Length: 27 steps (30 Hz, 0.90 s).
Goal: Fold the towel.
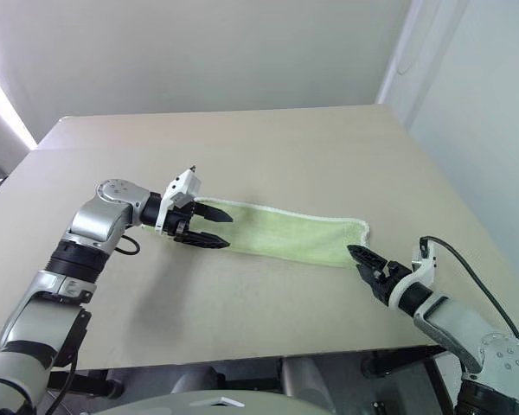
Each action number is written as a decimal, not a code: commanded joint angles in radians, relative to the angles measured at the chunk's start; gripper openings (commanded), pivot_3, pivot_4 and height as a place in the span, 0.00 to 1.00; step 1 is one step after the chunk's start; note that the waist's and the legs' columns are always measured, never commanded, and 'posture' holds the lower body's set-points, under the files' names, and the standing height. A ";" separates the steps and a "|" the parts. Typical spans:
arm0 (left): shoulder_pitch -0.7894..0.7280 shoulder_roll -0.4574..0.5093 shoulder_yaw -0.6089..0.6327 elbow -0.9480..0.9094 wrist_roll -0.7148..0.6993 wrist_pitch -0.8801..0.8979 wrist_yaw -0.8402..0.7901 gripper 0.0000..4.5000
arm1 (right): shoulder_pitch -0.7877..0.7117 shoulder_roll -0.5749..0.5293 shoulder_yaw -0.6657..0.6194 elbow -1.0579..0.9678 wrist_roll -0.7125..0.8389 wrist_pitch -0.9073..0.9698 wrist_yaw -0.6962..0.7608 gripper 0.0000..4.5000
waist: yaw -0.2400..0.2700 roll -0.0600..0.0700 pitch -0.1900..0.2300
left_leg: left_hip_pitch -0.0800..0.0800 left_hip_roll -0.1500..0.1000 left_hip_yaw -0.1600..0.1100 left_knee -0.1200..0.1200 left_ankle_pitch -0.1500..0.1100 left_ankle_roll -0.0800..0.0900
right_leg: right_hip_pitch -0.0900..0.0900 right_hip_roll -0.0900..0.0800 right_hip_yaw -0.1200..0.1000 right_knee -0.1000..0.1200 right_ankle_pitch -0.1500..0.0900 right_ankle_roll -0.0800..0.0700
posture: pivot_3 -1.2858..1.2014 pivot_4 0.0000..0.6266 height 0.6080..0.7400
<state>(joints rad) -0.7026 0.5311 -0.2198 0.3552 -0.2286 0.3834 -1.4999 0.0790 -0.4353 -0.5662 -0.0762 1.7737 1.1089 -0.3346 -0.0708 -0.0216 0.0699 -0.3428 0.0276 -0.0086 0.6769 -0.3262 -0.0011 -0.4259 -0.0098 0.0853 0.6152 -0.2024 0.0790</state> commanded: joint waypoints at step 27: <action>0.016 0.044 0.016 0.028 -0.002 -0.056 0.020 0.77 | 0.070 -0.107 0.157 -0.041 0.099 -0.224 0.016 0.79 | 0.001 0.001 -0.001 | -0.007 0.000 -0.001 0.001 0.000 0.000 | -0.002 0.000 -0.001 -0.001 0.000 0.000 | 0.52 0.00 0.79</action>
<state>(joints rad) -0.6807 0.5587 -0.2193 0.3962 -0.2275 0.3379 -1.4795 0.1477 -0.5365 -0.4001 -0.1108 1.8791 0.8895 -0.3243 -0.0700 -0.0201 0.0690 -0.3496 0.0279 -0.0099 0.6781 -0.3262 -0.0009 -0.4275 -0.0094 0.0847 0.6149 -0.2024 0.0791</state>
